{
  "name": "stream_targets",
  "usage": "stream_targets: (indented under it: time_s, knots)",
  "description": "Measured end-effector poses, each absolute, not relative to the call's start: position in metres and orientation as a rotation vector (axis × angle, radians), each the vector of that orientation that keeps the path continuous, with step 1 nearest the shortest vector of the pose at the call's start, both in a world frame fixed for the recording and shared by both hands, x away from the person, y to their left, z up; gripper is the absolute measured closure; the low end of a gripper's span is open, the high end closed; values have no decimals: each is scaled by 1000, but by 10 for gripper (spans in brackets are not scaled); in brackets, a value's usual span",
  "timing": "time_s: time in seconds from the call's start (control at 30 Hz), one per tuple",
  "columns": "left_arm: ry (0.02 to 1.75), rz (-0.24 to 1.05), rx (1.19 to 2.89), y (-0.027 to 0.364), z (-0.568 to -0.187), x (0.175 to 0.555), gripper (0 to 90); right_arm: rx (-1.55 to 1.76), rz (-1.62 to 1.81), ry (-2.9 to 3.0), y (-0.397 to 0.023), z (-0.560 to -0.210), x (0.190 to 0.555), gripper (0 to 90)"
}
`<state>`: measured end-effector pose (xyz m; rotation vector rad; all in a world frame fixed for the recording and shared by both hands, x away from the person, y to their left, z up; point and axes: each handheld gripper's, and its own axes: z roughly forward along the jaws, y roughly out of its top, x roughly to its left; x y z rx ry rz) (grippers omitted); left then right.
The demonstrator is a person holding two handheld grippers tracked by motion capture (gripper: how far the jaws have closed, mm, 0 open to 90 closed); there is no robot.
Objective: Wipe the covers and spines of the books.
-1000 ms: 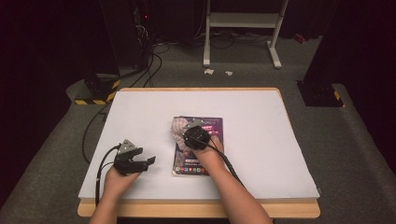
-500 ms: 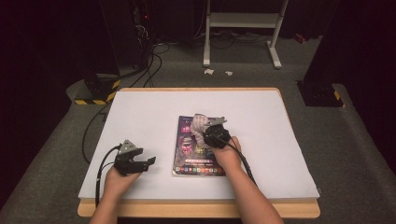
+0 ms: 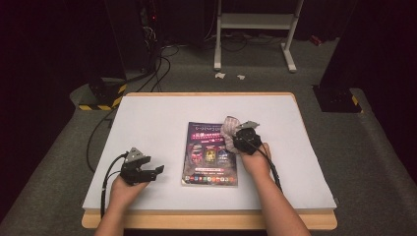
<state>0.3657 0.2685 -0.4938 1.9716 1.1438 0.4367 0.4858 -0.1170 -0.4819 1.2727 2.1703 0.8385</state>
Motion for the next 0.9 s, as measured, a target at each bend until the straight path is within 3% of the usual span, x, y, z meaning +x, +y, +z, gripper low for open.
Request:
stream_targets:
  time_s: [0.4, 0.9]
  knots:
    - [1146, 433, 1964, 269, -494, 366, 278, 1245, 821, 2190, -97, -481, 492, 658]
    - [1143, 429, 1963, 270, -495, 366, 278, 1111, 871, 2280, -20, -483, 501, 654]
